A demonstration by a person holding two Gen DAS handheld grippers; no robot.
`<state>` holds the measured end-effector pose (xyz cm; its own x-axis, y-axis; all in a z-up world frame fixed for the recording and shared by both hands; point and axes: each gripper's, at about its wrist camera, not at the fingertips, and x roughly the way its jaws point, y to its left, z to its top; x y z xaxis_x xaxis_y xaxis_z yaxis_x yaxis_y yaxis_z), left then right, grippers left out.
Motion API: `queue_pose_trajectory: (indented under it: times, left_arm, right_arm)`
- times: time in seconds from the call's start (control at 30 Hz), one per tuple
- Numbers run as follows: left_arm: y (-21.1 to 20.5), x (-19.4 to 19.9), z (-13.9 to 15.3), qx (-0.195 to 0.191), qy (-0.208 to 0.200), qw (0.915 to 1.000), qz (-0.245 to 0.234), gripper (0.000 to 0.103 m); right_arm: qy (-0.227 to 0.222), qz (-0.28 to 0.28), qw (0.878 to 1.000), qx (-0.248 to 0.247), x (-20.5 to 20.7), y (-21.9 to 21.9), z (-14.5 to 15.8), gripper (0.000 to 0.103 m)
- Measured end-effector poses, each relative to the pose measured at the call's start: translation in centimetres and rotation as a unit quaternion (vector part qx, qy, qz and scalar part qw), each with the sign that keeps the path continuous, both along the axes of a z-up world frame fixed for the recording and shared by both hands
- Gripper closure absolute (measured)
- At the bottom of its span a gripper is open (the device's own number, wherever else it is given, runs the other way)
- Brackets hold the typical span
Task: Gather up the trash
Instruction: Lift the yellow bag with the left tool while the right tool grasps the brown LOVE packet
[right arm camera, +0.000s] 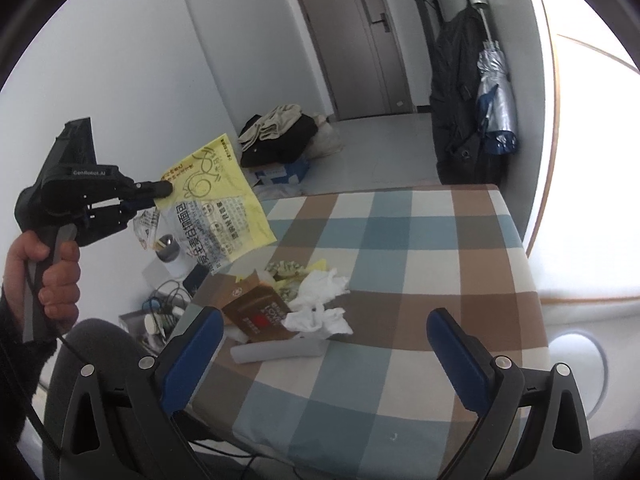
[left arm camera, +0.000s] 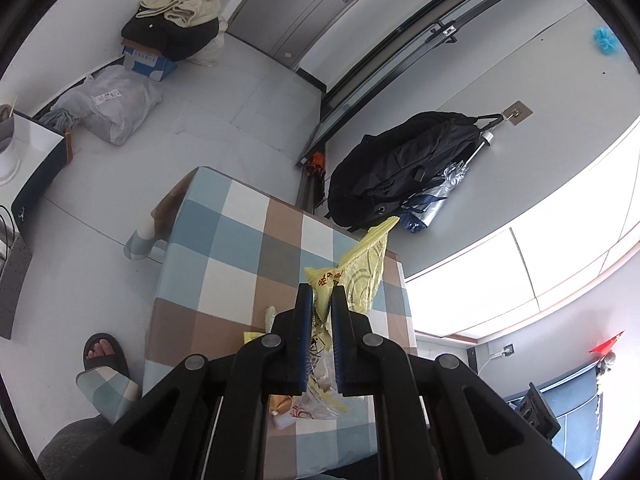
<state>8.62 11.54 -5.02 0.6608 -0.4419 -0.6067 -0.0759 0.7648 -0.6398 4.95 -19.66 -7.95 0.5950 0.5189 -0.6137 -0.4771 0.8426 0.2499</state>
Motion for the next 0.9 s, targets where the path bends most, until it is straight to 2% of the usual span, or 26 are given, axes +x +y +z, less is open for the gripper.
queue_pose_trajectory:
  times: [0.13,0.27,0.4,0.53,0.77,0.9]
  left_arm:
    - [1.1,-1.3,0.5,0.008,-0.017,0.9998,0.005,0.098]
    - [2.4,-2.3,0.7,-0.002,-0.031,0.9995,0.01,0.098]
    - [3.5,-3.3,0.6,-0.004,-0.04,0.9992,0.01,0.098]
    - [4.2,-3.6,0.0,0.001,-0.041,0.9991,0.012,0.098]
    - [4.7,-3.3,-0.8,-0.009,-0.038,0.9992,0.003,0.098]
    - [5.0,-3.3,-1.0,-0.011,-0.035,0.9993,0.001,0.098]
  right_arm:
    - [-0.006,0.022,0.999,-0.025,-0.6,2.6,-0.1,0.003]
    - [-0.018,0.047,0.997,-0.061,-0.7,5.7,-0.8,0.003]
    - [-0.05,0.066,0.993,-0.09,-0.7,8.1,-1.5,0.006]
    - [-0.031,0.074,0.993,-0.086,0.5,9.5,-2.6,0.006]
    - [-0.023,0.084,0.987,-0.137,2.1,12.5,-4.8,0.006]
    - [-0.014,0.097,0.982,-0.164,2.4,13.5,-5.9,0.016]
